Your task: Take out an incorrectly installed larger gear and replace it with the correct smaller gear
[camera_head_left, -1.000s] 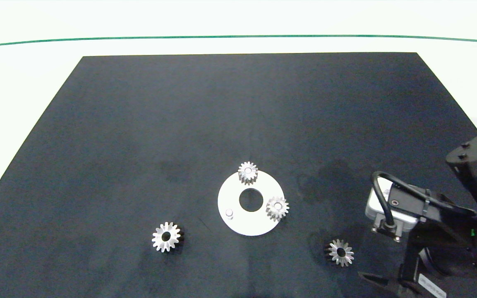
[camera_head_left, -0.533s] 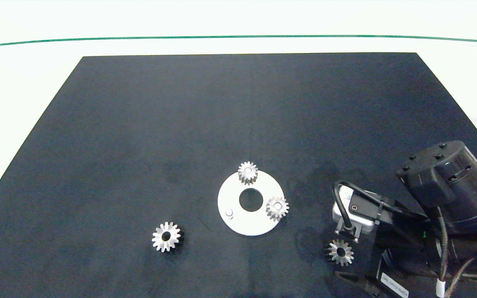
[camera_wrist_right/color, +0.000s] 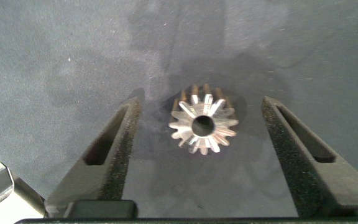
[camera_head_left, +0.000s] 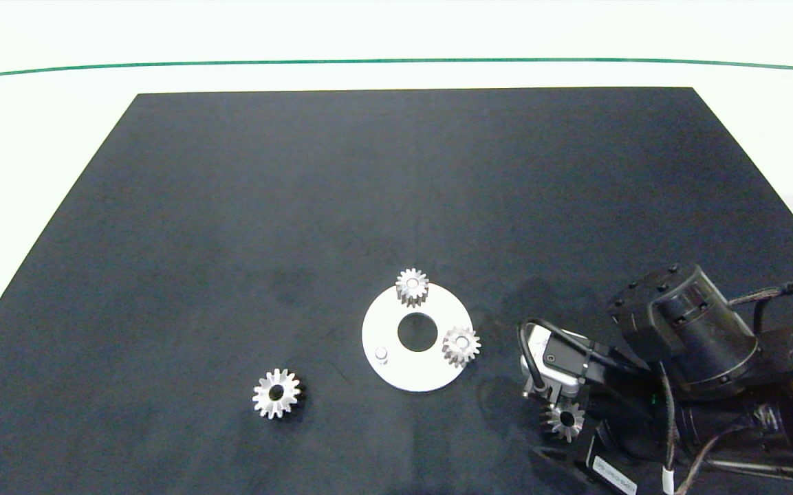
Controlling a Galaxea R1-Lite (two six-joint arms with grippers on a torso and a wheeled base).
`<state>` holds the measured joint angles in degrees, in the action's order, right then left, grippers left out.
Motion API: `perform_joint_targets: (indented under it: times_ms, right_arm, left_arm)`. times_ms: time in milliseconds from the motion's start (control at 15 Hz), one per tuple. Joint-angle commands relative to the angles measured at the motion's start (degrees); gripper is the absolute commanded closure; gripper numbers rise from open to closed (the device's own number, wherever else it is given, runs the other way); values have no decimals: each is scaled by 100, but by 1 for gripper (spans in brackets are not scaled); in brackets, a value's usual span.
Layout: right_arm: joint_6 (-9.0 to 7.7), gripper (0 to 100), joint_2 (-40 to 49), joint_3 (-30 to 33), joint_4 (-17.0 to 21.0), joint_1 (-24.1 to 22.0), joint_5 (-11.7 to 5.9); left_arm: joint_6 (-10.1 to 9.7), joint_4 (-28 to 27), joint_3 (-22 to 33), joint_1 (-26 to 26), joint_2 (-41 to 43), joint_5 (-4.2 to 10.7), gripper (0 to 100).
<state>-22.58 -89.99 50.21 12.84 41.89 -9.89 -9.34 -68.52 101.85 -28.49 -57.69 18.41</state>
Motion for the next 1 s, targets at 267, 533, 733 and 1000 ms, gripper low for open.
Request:
perform_joint_targets:
  times_ms: [267, 533, 733, 1000]
  right_arm:
    - [-10, 35, -98, -12, 8, -31, -13]
    - [-10, 42, -106, -20, 8, -40, -5]
    - [-10, 48, -106, -20, 17, -49, -31]
    - [-10, 56, -221, -55, 8, -84, -5]
  left_arm:
    - [-7, -38, 1, 10, 12, 14, 0]
    - [2, -30, 1, 10, 38, 14, 0]
    - [2, -30, 1, 10, 47, 14, 0]
    - [11, -30, 1, 10, 82, 14, 0]
